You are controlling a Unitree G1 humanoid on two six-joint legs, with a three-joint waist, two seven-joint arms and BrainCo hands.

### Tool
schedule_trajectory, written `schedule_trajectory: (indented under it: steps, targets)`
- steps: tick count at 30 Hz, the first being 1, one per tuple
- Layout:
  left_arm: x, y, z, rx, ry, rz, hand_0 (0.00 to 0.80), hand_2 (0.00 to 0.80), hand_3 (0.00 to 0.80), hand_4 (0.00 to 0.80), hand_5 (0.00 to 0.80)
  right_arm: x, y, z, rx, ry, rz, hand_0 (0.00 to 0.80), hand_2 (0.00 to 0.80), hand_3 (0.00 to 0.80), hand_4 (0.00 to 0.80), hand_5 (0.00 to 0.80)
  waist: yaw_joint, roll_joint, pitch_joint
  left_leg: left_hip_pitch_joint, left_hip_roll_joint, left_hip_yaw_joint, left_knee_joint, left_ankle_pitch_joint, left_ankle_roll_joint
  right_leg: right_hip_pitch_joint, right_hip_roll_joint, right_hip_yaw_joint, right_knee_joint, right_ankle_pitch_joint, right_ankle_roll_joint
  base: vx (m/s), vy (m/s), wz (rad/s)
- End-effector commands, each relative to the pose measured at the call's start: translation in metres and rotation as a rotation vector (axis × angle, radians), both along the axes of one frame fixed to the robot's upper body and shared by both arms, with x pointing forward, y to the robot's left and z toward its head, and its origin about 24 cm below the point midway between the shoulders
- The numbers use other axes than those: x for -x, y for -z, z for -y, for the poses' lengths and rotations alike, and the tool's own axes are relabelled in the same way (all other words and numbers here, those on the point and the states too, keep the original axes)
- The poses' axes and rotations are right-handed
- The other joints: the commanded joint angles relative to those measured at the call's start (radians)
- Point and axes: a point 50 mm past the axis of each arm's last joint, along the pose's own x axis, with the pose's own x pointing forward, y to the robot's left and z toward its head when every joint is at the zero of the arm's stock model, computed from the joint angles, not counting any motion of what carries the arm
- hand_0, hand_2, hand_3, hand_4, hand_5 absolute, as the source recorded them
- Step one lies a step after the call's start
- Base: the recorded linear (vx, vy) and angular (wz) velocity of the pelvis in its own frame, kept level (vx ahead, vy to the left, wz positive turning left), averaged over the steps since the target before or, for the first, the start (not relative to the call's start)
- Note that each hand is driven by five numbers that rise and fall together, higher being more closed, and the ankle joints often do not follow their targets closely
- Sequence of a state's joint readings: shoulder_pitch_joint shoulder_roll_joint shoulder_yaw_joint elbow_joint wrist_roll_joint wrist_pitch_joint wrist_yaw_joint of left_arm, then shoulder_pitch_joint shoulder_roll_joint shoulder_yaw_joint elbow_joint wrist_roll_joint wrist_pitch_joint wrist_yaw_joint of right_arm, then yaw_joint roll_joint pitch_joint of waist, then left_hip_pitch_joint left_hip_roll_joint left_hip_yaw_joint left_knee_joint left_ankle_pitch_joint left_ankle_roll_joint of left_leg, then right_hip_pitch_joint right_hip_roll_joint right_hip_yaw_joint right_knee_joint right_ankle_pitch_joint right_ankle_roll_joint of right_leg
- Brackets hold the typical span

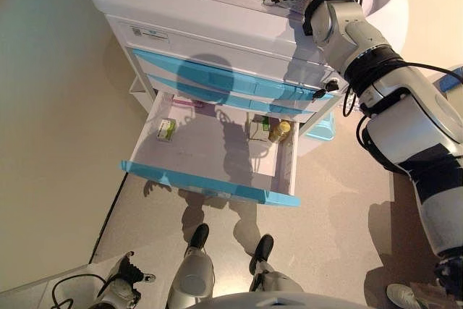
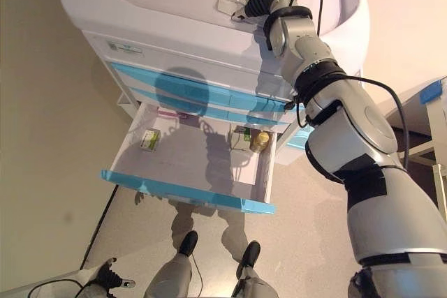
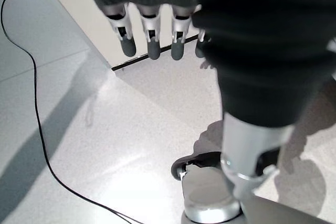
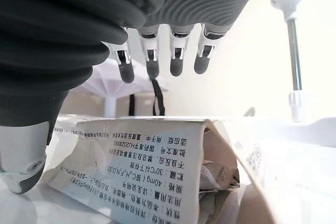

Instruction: Open the drawer and pick up the medicine

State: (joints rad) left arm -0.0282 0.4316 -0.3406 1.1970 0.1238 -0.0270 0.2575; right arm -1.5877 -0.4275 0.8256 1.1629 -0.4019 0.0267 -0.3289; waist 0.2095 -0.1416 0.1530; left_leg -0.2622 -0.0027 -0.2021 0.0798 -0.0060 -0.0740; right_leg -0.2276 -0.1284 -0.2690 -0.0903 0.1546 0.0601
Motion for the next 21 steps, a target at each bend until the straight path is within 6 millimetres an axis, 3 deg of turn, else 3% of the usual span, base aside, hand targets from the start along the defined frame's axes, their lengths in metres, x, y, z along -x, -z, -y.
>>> schedule_trajectory:
  steps: [1, 12, 21]
  targets:
    - [-0.011, -0.006, -0.008, -0.034, -0.012, 0.020, 0.000, 0.000, 0.000, 0.000, 0.000, -0.003, 0.004, 0.025, -0.004, 0.082, -0.029, 0.000, 0.000, 0.000, 0.000, 0.000, -0.003, -0.002, 0.022, 0.005, -0.049, 0.012, -0.081, 0.064, 0.051, 0.058, -0.034, 0.029, 0.045, -0.049, 0.106, 0.000, 0.000, 0.00]
    - [-0.005, -0.003, -0.007, -0.013, -0.034, -0.001, 0.000, 0.000, 0.000, 0.000, 0.000, 0.000, 0.013, 0.046, -0.164, 0.039, -0.024, 0.000, 0.000, 0.000, 0.000, 0.000, -0.047, 0.026, -0.024, 0.050, -0.036, 0.042, -0.103, 0.066, 0.044, 0.087, -0.033, 0.040, 0.036, -0.047, 0.106, -0.022, 0.008, -0.04]
    - [0.017, 0.006, -0.002, 0.019, -0.065, -0.065, 0.000, 0.000, 0.000, 0.000, 0.000, 0.007, 0.031, 0.073, -0.272, 0.012, -0.028, 0.000, 0.000, 0.000, 0.000, 0.000, -0.096, 0.067, -0.088, 0.120, -0.026, 0.079, -0.128, 0.061, 0.040, 0.142, -0.025, 0.052, 0.025, -0.059, 0.100, 0.001, 0.007, -0.14]
